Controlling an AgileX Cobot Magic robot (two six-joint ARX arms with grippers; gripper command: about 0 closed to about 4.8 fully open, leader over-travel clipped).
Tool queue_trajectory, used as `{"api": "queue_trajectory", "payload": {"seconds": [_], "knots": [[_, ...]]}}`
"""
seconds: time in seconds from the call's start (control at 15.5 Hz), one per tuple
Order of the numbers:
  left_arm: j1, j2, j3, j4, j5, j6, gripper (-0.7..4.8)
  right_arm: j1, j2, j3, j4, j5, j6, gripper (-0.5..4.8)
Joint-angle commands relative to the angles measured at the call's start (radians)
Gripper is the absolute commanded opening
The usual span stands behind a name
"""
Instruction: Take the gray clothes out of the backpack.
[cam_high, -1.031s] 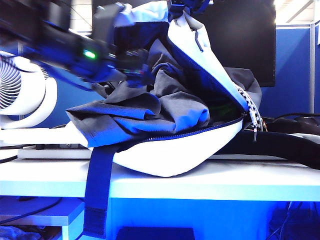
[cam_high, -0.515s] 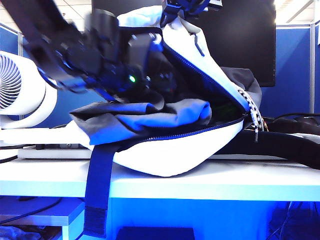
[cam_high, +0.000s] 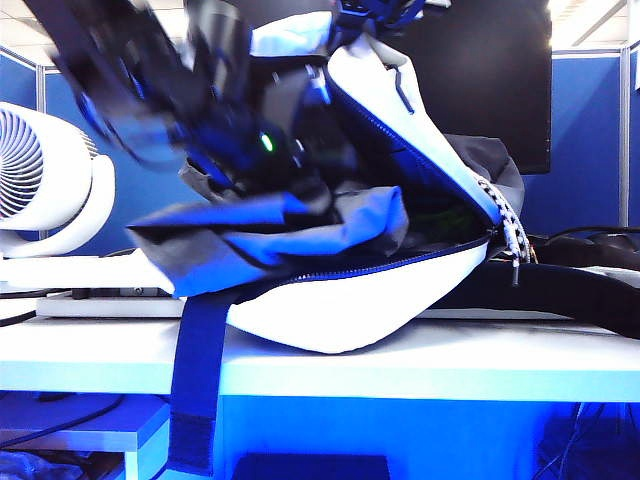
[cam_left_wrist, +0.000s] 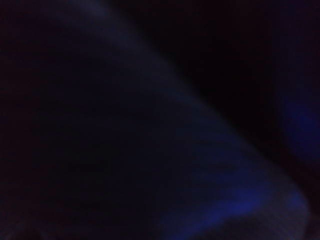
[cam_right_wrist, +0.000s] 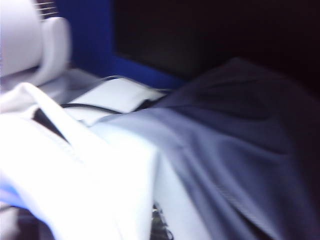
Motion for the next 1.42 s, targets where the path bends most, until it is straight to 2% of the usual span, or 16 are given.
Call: {"api": "queue_trajectory", "payload": {"seconds": [0.06, 0.32, 0.52, 0.58, 0.64, 0.71, 0.77, 0.84, 0.97, 1.09, 1.22, 1.29, 1.35, 1.42], "knots": [[0.003, -0.155, -0.063, -0.109, 0.048, 0.021, -0.05, -0.013, -0.016, 0.012, 0.046, 0.138, -0.011, -0.05], [0.014, -0.418, -0.244, -0.192, 0.033, 0.027, -0.05, -0.023, -0.016, 0.012, 0.046, 0.15, -0.012, -0.05], [0.014, -0.635, -0.329, -0.264, -0.032, 0.029, -0.05, -0.022, -0.013, 0.011, 0.043, 0.15, -0.034, -0.05], [0.014, -0.76, -0.351, -0.3, -0.084, 0.031, -0.05, -0.023, -0.01, 0.011, 0.029, 0.15, -0.034, -0.05], [0.015, -0.829, -0.351, -0.335, -0.156, 0.082, -0.05, -0.023, -0.009, 0.011, 0.012, 0.15, -0.034, -0.05], [0.018, -0.873, -0.351, -0.338, -0.243, 0.169, -0.05, -0.022, -0.01, 0.011, -0.022, 0.148, -0.034, -0.05], [0.035, -0.892, -0.35, -0.323, -0.285, 0.227, -0.05, -0.015, -0.01, 0.011, -0.065, 0.146, -0.034, -0.05], [0.068, -0.898, -0.349, -0.304, -0.301, 0.243, -0.05, -0.015, -0.009, 0.011, -0.104, 0.138, -0.033, -0.05], [0.212, -0.888, -0.349, -0.231, -0.306, 0.238, -0.05, -0.015, -0.007, 0.006, -0.204, 0.066, -0.029, -0.05], [0.38, -0.814, -0.333, -0.072, -0.208, 0.235, -0.05, -0.015, -0.005, 0.005, -0.291, 0.027, -0.029, -0.05], [0.469, -0.701, -0.24, -0.079, -0.137, 0.191, -0.05, -0.015, 0.001, 0.005, -0.361, -0.049, -0.028, -0.05], [0.493, -0.604, -0.174, -0.066, -0.127, 0.164, -0.05, -0.012, 0.002, 0.005, -0.418, -0.135, -0.022, 0.01], [0.492, -0.547, -0.135, -0.067, -0.109, 0.157, -0.05, -0.004, 0.003, 0.005, -0.453, -0.187, -0.022, 0.41], [0.486, -0.479, -0.095, -0.066, -0.077, 0.137, -0.05, 0.006, 0.002, 0.005, -0.496, -0.222, -0.022, 1.31]]}}
